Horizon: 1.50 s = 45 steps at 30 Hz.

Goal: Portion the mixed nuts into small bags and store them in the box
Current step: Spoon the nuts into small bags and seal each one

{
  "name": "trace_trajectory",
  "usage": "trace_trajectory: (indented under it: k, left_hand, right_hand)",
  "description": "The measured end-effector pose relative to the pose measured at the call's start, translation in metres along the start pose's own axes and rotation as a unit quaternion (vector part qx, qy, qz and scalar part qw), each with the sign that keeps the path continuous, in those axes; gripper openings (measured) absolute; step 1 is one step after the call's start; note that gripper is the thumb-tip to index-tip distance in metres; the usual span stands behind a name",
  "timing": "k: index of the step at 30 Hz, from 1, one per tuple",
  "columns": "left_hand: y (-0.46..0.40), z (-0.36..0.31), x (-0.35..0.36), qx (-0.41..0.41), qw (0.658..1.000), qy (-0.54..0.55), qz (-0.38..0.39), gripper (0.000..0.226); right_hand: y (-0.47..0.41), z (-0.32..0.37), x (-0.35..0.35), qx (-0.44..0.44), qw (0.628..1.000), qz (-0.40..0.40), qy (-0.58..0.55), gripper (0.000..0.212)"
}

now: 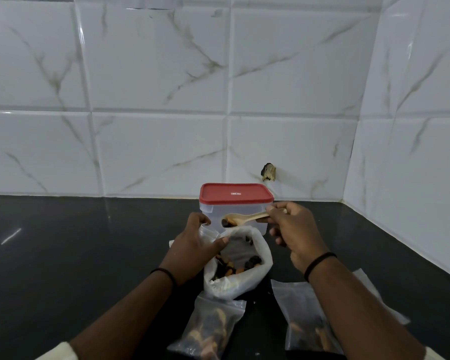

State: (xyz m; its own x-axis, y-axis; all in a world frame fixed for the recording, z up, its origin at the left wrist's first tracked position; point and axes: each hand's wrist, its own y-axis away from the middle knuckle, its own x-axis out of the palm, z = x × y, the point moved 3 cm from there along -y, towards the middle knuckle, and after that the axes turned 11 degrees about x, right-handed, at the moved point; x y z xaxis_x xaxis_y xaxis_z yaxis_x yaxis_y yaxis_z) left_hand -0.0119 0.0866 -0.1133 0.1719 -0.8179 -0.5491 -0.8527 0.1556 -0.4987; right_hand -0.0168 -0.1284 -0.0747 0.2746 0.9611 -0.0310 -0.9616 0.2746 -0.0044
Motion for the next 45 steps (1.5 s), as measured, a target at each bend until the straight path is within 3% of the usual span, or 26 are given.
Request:
trace_trajectory:
  k: [4, 9, 12, 17, 20, 23, 25, 33, 45]
  left_hand:
    - [0.0, 0.0, 0.0, 0.002, 1.0, 0.007, 0.003, 0.049]
    - [0.001, -0.003, 0.0, 0.01, 1.0, 0.025, -0.004, 0.047]
    - [0.002, -0.004, 0.0, 0.014, 0.999, 0.027, -0.01, 0.046]
    - [0.003, -0.004, -0.001, 0.023, 0.999, 0.032, -0.013, 0.049]
    - [0.002, 0.0, 0.0, 0.018, 0.999, 0.031, -0.016, 0.051]
    - [0.001, 0.002, 0.0, 0.015, 1.0, 0.022, -0.016, 0.049]
    - [0.001, 0.002, 0.0, 0.016, 1.0, 0.019, -0.017, 0.048]
    - [0.0, 0.005, 0.0, 0.01, 1.0, 0.023, -0.017, 0.049]
    - [0.001, 0.001, 0.001, 0.017, 0.999, 0.021, -0.019, 0.046]
  right_hand:
    - [0.01, 0.004, 0.012, -0.071, 0.996, 0.045, 0.028, 0.007]
    - [0.024, 0.013, 0.024, -0.177, 0.961, 0.181, 0.112, 0.011]
    - [0.024, 0.015, 0.025, -0.193, 0.952, 0.207, 0.116, 0.015]
    - [0.021, 0.018, 0.016, -0.171, 0.966, 0.188, 0.045, 0.013]
    - [0.014, 0.015, 0.008, -0.14, 0.984, 0.111, 0.012, 0.009]
    - [0.002, 0.005, 0.0, -0.124, 0.985, -0.008, 0.118, 0.01]
    - [-0.003, -0.002, -0.001, -0.113, 0.971, -0.045, 0.208, 0.011]
    - [-0.007, -0.014, 0.006, -0.062, 0.965, -0.01, 0.255, 0.012]
    - [-0.002, -0.026, 0.011, 0.092, 0.984, 0.081, 0.127, 0.01]
